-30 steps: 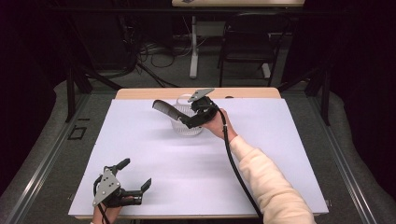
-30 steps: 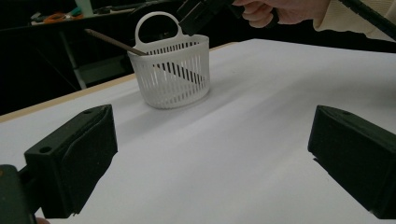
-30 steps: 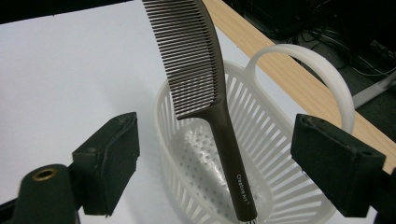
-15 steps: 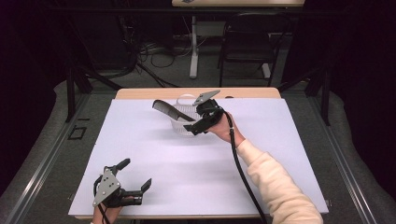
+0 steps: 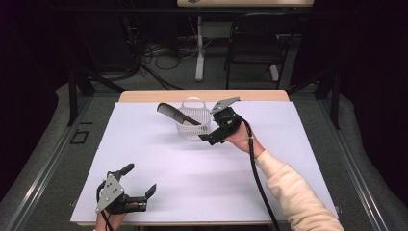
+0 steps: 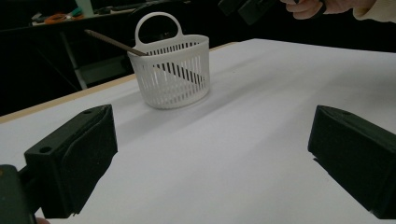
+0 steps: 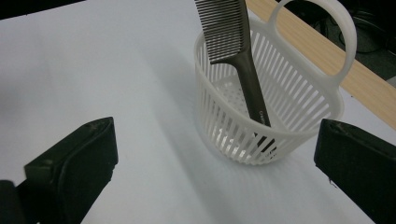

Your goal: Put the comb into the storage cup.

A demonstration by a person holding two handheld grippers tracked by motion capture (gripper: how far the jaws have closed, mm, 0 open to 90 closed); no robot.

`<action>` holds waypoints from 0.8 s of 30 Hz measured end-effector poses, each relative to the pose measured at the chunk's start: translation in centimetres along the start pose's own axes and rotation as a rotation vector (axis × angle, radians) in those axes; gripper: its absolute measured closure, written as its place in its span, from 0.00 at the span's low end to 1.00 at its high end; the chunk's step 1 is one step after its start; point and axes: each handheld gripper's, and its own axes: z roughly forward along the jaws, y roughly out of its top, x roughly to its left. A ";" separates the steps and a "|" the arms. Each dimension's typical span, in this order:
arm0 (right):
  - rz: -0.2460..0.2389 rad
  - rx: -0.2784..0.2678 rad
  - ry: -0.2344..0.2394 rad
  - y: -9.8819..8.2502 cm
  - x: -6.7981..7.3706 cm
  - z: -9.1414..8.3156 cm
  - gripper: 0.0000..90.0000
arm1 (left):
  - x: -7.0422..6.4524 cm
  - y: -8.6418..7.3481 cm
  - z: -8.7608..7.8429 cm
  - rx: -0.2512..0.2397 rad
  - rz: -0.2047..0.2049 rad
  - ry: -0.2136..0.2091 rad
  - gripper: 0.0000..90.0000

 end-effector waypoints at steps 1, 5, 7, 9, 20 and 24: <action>0.002 0.002 -0.001 -0.2 0.1 -0.2 0.00 | 0.0 0.0 0.0 -0.001 -0.002 0.000 0.01; 0.004 0.002 0.001 -0.8 0.1 -0.9 0.00 | 0.0 0.0 0.0 0.000 0.000 0.000 0.01; 0.005 0.008 0.003 -1.2 0.2 -1.2 0.00 | 0.0 0.0 0.0 0.000 -0.001 0.002 0.01; 0.005 0.016 0.003 -1.6 0.2 -1.5 0.00 | 0.0 0.0 0.0 -0.001 0.000 0.002 0.01; 0.023 0.027 0.004 -3.7 0.3 -2.8 0.00 | -0.1 0.0 0.0 -0.001 0.000 0.001 0.01; 0.026 0.030 0.001 -4.5 0.4 -3.4 0.00 | -0.1 0.0 0.0 -0.001 0.000 0.001 0.01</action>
